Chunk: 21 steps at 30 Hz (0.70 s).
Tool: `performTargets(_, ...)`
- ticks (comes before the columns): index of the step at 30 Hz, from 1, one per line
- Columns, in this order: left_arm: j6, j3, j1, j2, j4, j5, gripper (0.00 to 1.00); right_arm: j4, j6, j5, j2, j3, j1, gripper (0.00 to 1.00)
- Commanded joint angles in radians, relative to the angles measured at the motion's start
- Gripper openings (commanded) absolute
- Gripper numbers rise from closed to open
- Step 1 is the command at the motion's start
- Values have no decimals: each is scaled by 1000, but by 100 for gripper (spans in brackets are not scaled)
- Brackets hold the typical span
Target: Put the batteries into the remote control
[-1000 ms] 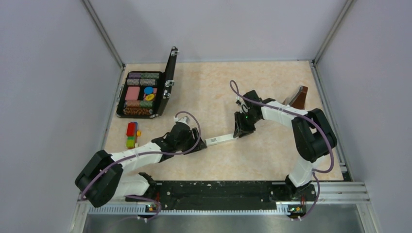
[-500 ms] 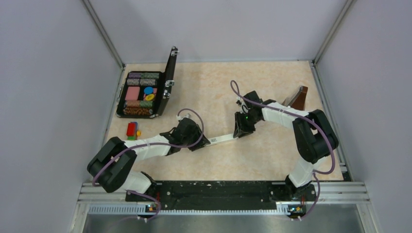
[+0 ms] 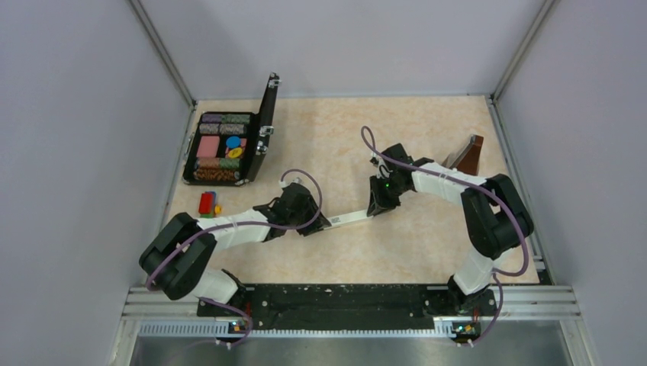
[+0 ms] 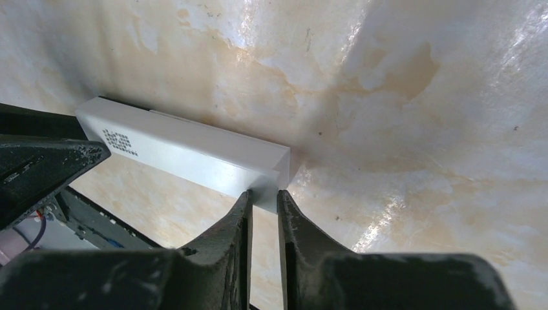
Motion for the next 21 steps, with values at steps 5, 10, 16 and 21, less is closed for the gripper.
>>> performTargets(5,29,24,-3,44,-32,-20,31,8,-19,152,-4,-46,54,15)
performTargets(10,32,17,-6,63,4,10,29,24,6,207,-3,-61,91,16)
performTargets(16,27,0,-7,76,87,49,29,48,29,228,1,-79,134,20)
performTargets(21,24,-7,-8,89,129,70,28,88,58,193,6,-97,150,21)
